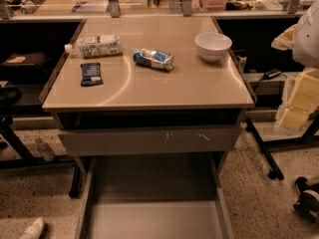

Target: Place redbull can into middle drawer

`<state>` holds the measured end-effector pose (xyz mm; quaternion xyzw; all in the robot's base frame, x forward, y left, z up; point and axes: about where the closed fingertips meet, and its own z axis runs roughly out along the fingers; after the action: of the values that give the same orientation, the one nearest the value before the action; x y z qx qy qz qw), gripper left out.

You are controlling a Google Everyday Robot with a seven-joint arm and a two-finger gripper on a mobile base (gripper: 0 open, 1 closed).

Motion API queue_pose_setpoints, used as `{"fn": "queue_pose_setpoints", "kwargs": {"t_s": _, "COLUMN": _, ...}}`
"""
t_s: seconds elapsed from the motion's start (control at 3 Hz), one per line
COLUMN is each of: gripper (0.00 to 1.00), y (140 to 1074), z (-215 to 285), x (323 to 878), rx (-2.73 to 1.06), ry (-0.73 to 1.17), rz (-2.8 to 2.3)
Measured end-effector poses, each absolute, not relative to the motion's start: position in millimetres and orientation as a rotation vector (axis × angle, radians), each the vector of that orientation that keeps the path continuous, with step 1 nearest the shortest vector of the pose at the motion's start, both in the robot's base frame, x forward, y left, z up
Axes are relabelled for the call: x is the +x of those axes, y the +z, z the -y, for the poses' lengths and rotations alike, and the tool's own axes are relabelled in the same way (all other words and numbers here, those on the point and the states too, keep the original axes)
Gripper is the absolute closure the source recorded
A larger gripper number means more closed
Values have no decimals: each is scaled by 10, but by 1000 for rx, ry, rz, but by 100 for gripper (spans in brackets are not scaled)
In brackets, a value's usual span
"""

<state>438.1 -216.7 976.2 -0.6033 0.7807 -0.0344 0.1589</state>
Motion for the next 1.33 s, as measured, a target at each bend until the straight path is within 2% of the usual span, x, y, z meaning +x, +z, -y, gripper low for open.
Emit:
{"fn": "queue_pose_setpoints", "kwargs": {"t_s": 0.67, "gripper": 0, "y": 9749, "z": 2127, "x": 4469, "rx": -1727, "ry": -108, "rz": -2202}}
{"fn": "queue_pose_setpoints", "kwargs": {"t_s": 1.33, "gripper": 0, "y": 9531, "z": 1760, "x": 5105, "rx": -1760, "ry": -53, "rz": -2025}}
